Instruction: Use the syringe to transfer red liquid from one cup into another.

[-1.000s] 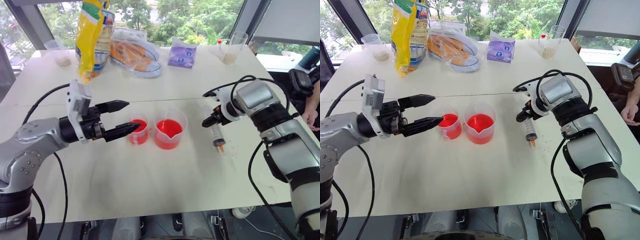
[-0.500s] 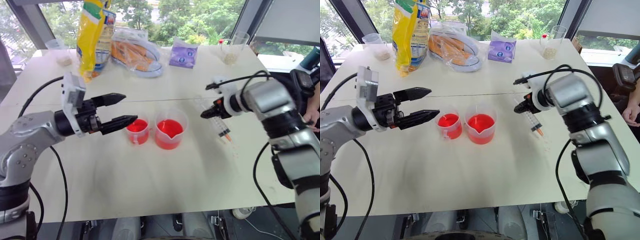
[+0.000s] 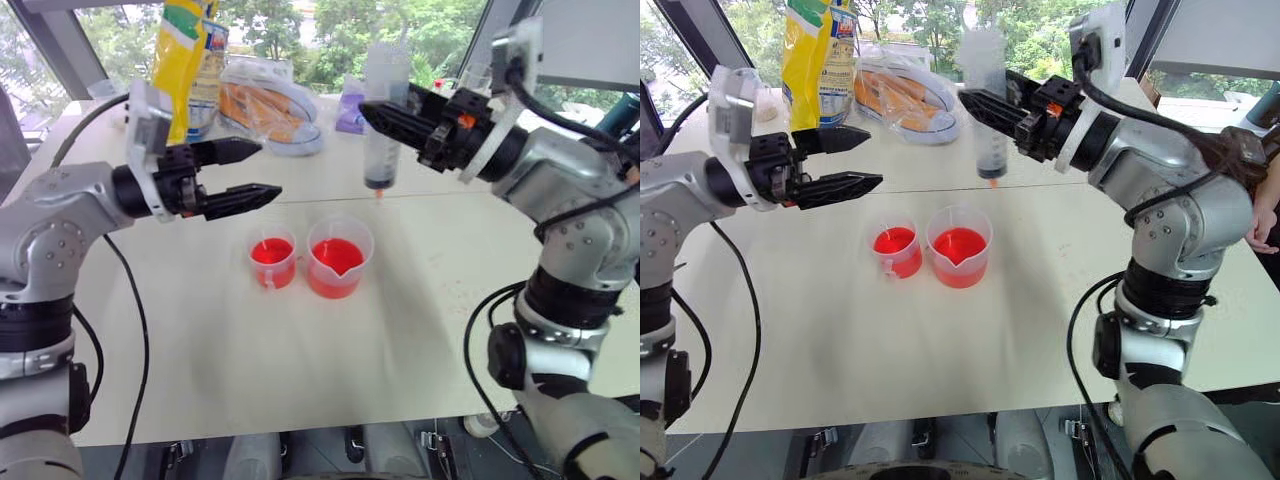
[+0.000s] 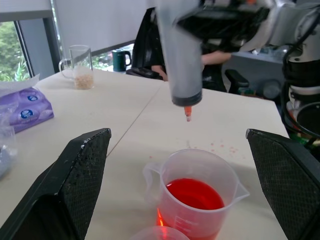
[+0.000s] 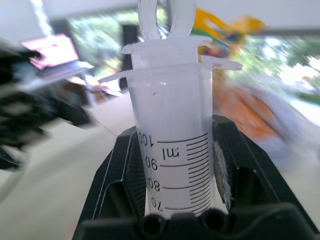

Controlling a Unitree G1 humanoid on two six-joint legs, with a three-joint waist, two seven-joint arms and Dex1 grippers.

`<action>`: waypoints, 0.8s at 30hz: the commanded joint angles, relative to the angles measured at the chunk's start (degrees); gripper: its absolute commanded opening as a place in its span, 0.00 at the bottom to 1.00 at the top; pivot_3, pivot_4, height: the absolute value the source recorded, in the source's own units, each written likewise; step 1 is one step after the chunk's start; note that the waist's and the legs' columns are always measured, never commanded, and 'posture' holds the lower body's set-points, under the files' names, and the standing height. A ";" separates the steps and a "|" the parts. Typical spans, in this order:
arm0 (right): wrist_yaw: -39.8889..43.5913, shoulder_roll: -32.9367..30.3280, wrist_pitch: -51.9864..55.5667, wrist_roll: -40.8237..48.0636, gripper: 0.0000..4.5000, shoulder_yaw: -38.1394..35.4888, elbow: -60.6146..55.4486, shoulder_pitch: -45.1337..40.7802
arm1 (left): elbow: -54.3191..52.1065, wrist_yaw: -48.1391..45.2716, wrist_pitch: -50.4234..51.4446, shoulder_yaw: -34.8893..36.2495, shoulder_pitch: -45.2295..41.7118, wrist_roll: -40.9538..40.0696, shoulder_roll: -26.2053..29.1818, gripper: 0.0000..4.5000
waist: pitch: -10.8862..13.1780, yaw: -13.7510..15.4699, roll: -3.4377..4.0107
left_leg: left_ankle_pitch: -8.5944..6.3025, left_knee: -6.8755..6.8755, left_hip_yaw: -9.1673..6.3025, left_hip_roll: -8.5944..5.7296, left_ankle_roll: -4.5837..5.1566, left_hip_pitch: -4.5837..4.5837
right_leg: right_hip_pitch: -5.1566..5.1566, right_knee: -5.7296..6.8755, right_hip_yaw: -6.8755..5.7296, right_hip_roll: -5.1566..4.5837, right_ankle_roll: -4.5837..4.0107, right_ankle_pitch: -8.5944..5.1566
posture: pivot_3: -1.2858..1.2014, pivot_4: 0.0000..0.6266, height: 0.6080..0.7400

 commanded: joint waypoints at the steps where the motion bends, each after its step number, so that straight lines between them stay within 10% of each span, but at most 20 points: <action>1: -2.25 4.12 -5.05 4.77 0.32 -1.33 -3.96 3.61 | 1.16 -2.09 -0.64 -1.04 -3.37 1.23 -0.47 1.00 | 0.00 0.03 0.00 | 0.00 0.00 0.00 0.00 0.00 0.00 | 0.00 0.00 -0.01 0.00 0.00 0.00 | 0.52 0.24 1.00; 12: 2.66 5.39 -27.06 -3.70 0.32 13.32 -2.70 24.77 | 5.07 -5.54 -0.51 -3.06 -8.83 3.83 -3.04 1.00 | 0.00 -0.15 0.00 | 0.00 0.00 -0.05 -0.02 0.00 0.06 | 0.04 0.02 -0.02 0.02 0.00 0.00 | 0.52 0.24 1.00; 24: 2.90 2.67 -35.20 -9.14 0.32 18.67 1.20 29.72 | 4.57 -4.51 0.20 -5.01 -10.61 4.72 -9.54 1.00 | 0.00 0.05 0.00 | 0.02 0.03 -0.08 -0.02 -0.02 0.06 | 0.08 0.01 -0.01 0.01 0.00 -0.01 | 0.52 0.24 1.00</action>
